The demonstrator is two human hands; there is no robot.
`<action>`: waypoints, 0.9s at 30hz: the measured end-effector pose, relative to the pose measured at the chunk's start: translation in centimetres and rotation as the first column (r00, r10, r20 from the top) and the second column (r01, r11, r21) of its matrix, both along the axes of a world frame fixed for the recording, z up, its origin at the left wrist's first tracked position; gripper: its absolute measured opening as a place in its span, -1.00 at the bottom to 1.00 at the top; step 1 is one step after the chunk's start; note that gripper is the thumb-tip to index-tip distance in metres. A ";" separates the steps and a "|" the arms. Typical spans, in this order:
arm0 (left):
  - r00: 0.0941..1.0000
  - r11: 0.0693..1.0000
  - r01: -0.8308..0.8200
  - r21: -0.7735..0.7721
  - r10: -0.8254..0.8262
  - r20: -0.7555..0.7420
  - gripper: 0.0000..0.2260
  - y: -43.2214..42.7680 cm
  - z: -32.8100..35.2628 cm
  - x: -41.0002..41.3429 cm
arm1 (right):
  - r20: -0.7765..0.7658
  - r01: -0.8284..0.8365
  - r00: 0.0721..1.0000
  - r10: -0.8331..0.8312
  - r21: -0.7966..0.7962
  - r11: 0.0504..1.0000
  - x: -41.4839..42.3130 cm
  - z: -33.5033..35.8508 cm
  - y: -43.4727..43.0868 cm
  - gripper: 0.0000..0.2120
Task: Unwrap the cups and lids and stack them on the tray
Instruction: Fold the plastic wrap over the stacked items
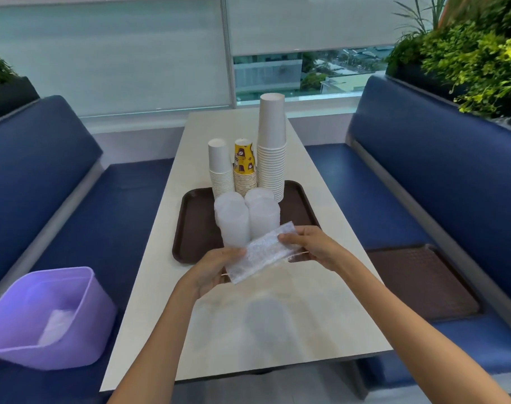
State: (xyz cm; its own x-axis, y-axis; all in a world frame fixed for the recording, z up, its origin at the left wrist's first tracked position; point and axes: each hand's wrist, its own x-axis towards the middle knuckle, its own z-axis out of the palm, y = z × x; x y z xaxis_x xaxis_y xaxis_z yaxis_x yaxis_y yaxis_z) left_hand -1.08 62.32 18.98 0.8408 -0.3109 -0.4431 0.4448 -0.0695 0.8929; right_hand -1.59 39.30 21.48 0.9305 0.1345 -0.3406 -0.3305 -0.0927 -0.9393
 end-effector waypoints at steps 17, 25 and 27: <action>0.987 0.934 -0.005 0.358 -0.054 0.154 -0.81 15.0 -2.2 -0.6 | 0.183 -0.138 0.964 0.192 -0.272 0.952 5.0 -1.2 16.3 -0.83; 0.879 0.815 -0.390 0.428 0.191 0.437 -0.84 23.4 -3.2 -0.3 | 0.299 -0.269 0.872 0.388 -0.370 0.889 7.1 -2.4 29.0 -0.97; 0.828 0.746 -0.488 0.453 0.231 0.510 -0.92 25.5 -3.0 0.0 | 0.332 -0.277 0.849 0.411 -0.383 0.881 7.4 -2.8 32.4 -0.97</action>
